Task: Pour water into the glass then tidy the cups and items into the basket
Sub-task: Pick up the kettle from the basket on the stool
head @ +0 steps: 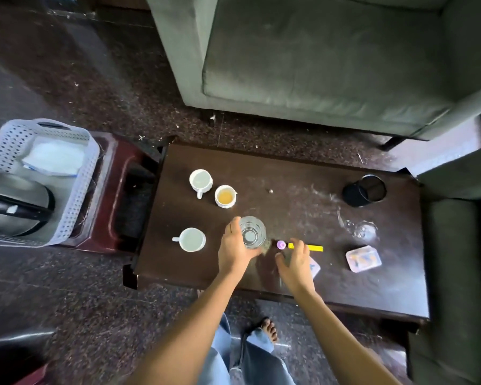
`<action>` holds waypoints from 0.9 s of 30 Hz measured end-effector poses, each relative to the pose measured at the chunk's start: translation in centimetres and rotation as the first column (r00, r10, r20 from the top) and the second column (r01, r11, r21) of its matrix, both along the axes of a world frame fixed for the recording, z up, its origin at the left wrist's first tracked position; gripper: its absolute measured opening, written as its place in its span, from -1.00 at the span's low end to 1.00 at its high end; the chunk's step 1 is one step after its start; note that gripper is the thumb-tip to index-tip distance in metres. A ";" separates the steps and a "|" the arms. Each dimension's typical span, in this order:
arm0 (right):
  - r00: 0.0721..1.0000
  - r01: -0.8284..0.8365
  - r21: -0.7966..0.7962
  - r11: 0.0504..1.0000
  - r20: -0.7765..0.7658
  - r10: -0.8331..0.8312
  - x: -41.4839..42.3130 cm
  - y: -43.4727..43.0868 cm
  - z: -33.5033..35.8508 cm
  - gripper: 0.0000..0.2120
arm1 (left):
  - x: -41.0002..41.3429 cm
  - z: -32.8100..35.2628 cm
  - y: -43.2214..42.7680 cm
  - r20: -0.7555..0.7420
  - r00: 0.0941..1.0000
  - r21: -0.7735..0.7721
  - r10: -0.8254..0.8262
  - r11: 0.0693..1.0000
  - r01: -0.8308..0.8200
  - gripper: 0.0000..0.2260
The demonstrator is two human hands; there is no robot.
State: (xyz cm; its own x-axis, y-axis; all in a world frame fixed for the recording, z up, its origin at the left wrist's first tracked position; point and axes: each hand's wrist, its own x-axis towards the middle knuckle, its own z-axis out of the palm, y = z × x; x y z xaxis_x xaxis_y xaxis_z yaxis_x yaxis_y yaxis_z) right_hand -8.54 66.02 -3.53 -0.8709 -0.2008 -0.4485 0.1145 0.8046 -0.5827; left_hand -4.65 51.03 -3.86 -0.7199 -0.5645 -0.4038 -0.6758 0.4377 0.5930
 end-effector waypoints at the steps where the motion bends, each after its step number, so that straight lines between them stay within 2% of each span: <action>1: 1.000 0.003 0.005 1.000 -0.002 -0.003 0.1 0.6 -0.3 -0.60 | 0.1 -0.6 0.6 0.015 1.000 0.013 -0.002 1.000 0.001 -0.14; 7: 0.999 0.032 -0.019 0.999 0.020 -0.032 0.6 3.1 -2.1 -0.64 | -0.1 -3.2 3.5 0.085 0.996 0.045 -0.011 0.999 0.007 -0.15; 20: 0.994 0.084 -0.047 0.995 0.078 -0.080 0.7 5.8 -3.4 -0.57 | -0.8 -5.7 4.7 0.072 0.997 0.092 -0.032 0.995 0.025 -0.18; 23: 0.992 0.096 -0.036 0.995 0.088 -0.092 0.9 6.1 -3.7 -0.57 | -0.7 -5.9 4.7 0.067 0.997 0.106 -0.031 0.994 0.024 -0.12; 27: 0.993 0.099 -0.036 0.994 0.073 -0.096 1.4 5.9 -3.2 -0.58 | -0.8 -5.1 4.5 0.118 0.988 0.139 -0.096 0.987 0.079 0.13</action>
